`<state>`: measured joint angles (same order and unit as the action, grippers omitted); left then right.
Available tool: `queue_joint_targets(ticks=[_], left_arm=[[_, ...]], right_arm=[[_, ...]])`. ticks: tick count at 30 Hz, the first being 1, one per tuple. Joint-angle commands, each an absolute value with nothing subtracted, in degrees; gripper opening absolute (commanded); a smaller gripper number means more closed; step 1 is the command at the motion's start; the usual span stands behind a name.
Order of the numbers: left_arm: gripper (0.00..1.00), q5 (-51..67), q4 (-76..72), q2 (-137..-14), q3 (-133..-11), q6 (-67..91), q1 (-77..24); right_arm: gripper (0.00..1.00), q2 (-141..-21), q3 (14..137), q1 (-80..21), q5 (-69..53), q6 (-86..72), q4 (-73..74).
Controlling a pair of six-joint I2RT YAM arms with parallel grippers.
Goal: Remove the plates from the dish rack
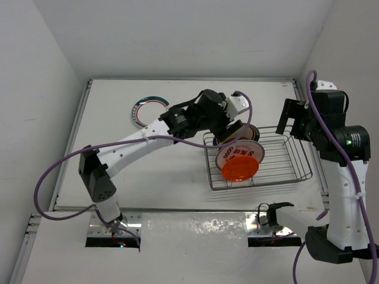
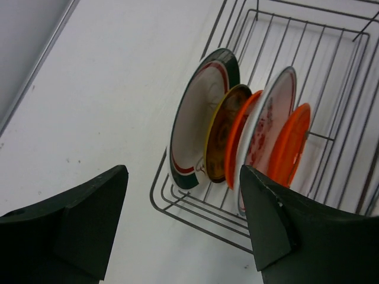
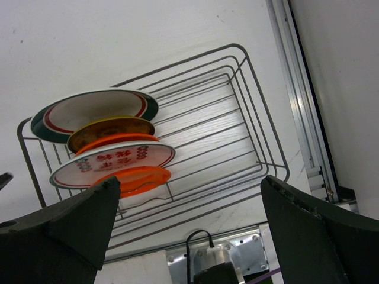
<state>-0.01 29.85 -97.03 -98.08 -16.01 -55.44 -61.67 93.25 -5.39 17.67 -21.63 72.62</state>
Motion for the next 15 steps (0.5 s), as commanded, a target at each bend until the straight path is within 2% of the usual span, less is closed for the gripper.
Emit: queue_joint_targets(ticks=[1, 6, 13, 15], left_arm=[[0.73, 3.6, 28.5, -100.6, -101.1, -19.0, -55.2], [0.66, 6.8, 29.1, -105.8, -104.7, -18.5, -55.3], [0.63, 9.2, 29.2, -108.5, -105.6, -17.6, -55.8], [0.56, 8.7, 29.4, -109.9, -106.3, -17.6, -56.2]], right_arm=[[0.99, -60.7, 93.6, -5.6, 18.9, -21.5, 72.7], [0.99, -60.3, 94.0, -5.5, 19.2, -20.7, 73.6], [0.99, -59.9, 93.8, -5.5, 19.4, -20.0, 74.3], [0.99, -59.9, 93.6, -5.5, 19.2, -20.0, 74.1]])
